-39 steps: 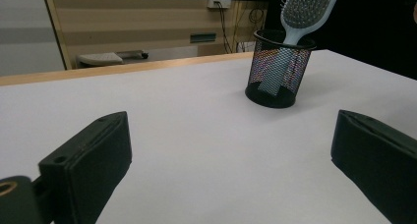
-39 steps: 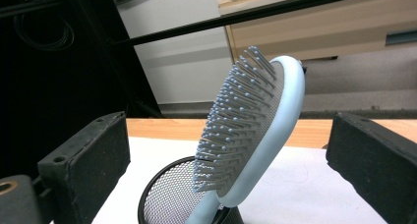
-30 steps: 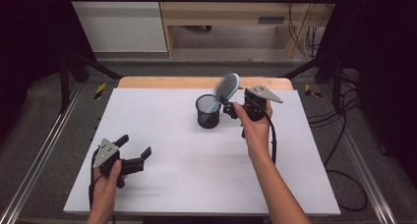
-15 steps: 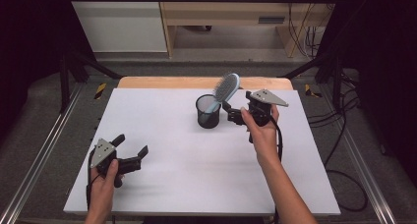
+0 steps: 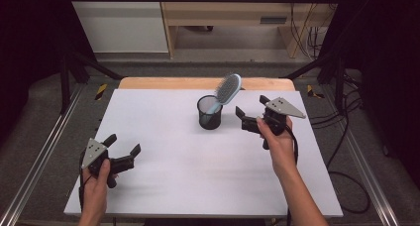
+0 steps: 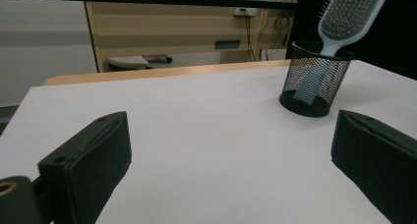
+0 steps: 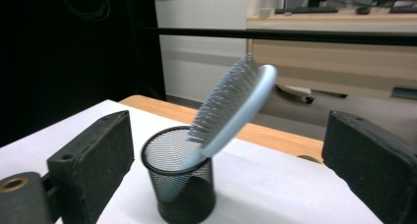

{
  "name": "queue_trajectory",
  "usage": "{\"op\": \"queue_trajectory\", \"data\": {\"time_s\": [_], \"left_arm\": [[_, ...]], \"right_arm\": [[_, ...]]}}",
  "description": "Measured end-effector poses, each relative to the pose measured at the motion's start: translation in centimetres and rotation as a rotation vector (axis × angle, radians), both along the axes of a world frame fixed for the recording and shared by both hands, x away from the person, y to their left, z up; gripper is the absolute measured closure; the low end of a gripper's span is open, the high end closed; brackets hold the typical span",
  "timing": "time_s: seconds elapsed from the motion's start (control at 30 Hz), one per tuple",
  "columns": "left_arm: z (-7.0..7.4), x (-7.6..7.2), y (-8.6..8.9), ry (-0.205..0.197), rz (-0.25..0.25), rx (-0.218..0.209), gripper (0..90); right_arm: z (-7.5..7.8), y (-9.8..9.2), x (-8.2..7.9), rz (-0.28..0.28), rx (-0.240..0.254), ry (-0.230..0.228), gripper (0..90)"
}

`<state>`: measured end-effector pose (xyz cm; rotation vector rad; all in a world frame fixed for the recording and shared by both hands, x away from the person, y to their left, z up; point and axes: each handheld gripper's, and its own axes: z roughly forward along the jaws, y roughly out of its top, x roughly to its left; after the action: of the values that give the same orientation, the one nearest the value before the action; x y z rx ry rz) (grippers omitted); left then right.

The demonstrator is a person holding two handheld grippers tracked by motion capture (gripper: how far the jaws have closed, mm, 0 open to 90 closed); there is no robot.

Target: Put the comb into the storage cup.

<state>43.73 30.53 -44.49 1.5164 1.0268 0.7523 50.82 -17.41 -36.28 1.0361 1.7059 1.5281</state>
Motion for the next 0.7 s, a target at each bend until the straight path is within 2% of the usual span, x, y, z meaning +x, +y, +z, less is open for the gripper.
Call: {"op": "queue_trajectory", "data": {"time_s": [0.23,0.33,0.7], "left_arm": [[0.2,0.1,0.9,-0.005,0.056,0.005,1.8],[0.2,0.1,0.9,-0.005,0.056,0.009,1.8],[0.4,-0.7,1.0,-0.004,0.022,0.032,2.4]], "right_arm": [[-0.6,-2.2,-1.0,-0.046,0.008,-0.02,4.1],[-0.9,-3.1,-1.5,-0.066,0.004,-0.018,3.7],[-1.9,-5.9,-3.4,-0.085,-0.004,-0.027,2.8]]}}
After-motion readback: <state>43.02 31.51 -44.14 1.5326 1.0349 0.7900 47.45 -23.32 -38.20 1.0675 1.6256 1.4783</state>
